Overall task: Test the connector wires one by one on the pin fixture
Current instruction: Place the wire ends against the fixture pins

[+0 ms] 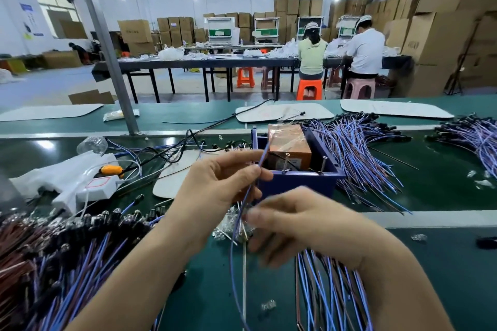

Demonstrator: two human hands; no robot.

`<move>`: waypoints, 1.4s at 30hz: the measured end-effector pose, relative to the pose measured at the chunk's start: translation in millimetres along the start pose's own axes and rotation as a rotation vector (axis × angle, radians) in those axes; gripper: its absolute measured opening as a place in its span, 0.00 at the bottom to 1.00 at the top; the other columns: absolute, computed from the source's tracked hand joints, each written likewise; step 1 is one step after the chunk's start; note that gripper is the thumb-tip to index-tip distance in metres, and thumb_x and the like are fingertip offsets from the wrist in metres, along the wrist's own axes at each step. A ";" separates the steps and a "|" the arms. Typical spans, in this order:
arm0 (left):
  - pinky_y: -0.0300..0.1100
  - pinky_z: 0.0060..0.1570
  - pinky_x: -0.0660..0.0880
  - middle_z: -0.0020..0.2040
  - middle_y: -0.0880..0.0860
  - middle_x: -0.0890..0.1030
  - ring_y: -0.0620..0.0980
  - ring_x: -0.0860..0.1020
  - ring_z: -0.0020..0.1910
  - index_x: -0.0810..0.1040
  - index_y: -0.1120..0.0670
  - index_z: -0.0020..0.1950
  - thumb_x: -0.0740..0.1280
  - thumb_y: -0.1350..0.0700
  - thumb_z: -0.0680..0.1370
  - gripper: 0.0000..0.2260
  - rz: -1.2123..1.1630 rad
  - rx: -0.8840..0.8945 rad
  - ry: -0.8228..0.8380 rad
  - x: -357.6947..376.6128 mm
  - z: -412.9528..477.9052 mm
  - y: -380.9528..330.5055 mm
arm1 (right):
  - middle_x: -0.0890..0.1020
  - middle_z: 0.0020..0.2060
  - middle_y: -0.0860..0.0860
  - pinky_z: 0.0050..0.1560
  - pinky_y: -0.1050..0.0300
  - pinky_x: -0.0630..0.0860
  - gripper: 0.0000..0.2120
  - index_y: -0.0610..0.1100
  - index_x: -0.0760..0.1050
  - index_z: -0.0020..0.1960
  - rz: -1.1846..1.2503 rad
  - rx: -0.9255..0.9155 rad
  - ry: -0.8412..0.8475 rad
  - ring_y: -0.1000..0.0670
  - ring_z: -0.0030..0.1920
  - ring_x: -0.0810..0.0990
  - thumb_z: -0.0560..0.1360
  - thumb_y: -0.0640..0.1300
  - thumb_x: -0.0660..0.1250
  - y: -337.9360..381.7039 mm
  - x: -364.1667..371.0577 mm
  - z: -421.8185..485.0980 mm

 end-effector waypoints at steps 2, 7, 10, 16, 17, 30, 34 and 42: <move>0.31 0.31 0.75 0.35 0.52 0.85 0.42 0.79 0.29 0.82 0.56 0.46 0.67 0.67 0.75 0.08 0.085 0.015 0.007 3.1 -0.8 1.2 | 0.85 0.38 0.45 0.34 0.60 0.79 0.13 0.43 0.81 0.46 0.125 -0.078 -0.218 0.49 0.35 0.82 0.73 0.53 0.67 7.3 -29.6 -0.9; 0.35 0.30 0.77 0.37 0.54 0.85 0.47 0.81 0.29 0.79 0.57 0.44 0.66 0.67 0.77 0.06 0.139 -0.055 0.037 11.5 -0.8 16.4 | 0.84 0.33 0.46 0.23 0.66 0.68 0.09 0.44 0.84 0.40 0.172 -0.253 -0.579 0.54 0.29 0.77 0.75 0.46 0.69 14.2 -65.9 -7.4; 0.37 0.32 0.79 0.35 0.53 0.85 0.48 0.83 0.31 0.77 0.57 0.43 0.64 0.67 0.78 0.07 0.129 -0.092 0.058 15.6 -0.7 24.7 | 0.83 0.30 0.49 0.23 0.66 0.68 0.09 0.45 0.84 0.38 0.135 -0.255 -0.646 0.56 0.28 0.75 0.75 0.42 0.69 11.5 -69.0 -5.4; 0.40 0.33 0.80 0.35 0.56 0.84 0.51 0.83 0.32 0.75 0.61 0.44 0.63 0.68 0.78 0.05 0.076 -0.169 0.064 16.0 0.9 36.7 | 0.84 0.29 0.51 0.22 0.66 0.70 0.11 0.43 0.80 0.39 0.241 -0.246 -0.704 0.56 0.25 0.78 0.78 0.38 0.64 4.8 -81.2 -5.6; 0.40 0.33 0.81 0.35 0.56 0.84 0.52 0.83 0.32 0.75 0.62 0.45 0.63 0.68 0.78 0.05 0.072 -0.179 0.059 15.2 1.4 39.3 | 0.83 0.28 0.51 0.22 0.67 0.69 0.11 0.42 0.80 0.39 0.231 -0.238 -0.715 0.56 0.24 0.77 0.78 0.38 0.64 3.0 -85.6 -7.3; 0.39 0.31 0.79 0.43 0.60 0.82 0.53 0.83 0.32 0.75 0.60 0.49 0.60 0.70 0.79 0.08 0.275 -0.230 -0.014 -3.4 10.3 77.2 | 0.77 0.25 0.42 0.18 0.66 0.65 0.10 0.39 0.77 0.41 -0.158 0.177 -0.658 0.53 0.19 0.69 0.75 0.29 0.61 -56.1 -127.1 -20.3; 0.38 0.32 0.80 0.44 0.60 0.82 0.54 0.84 0.34 0.76 0.59 0.49 0.59 0.71 0.79 0.10 0.297 -0.257 -0.001 -2.9 10.3 87.9 | 0.75 0.22 0.45 0.19 0.66 0.64 0.10 0.34 0.79 0.41 -0.191 0.225 -0.620 0.53 0.18 0.67 0.75 0.30 0.60 -61.5 -125.3 -17.2; 0.38 0.32 0.79 0.46 0.62 0.82 0.56 0.84 0.35 0.76 0.60 0.50 0.60 0.71 0.78 0.09 0.287 -0.262 0.001 -4.0 12.3 93.0 | 0.76 0.22 0.47 0.21 0.65 0.65 0.10 0.32 0.80 0.42 -0.197 0.224 -0.696 0.52 0.20 0.68 0.74 0.33 0.60 -68.4 -133.5 -17.2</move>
Point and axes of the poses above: each hand's wrist, its own z-axis towards the middle knuckle, its own x-axis out of the palm, y = z × x, the point moved 10 cm from there along z, towards the middle knuckle
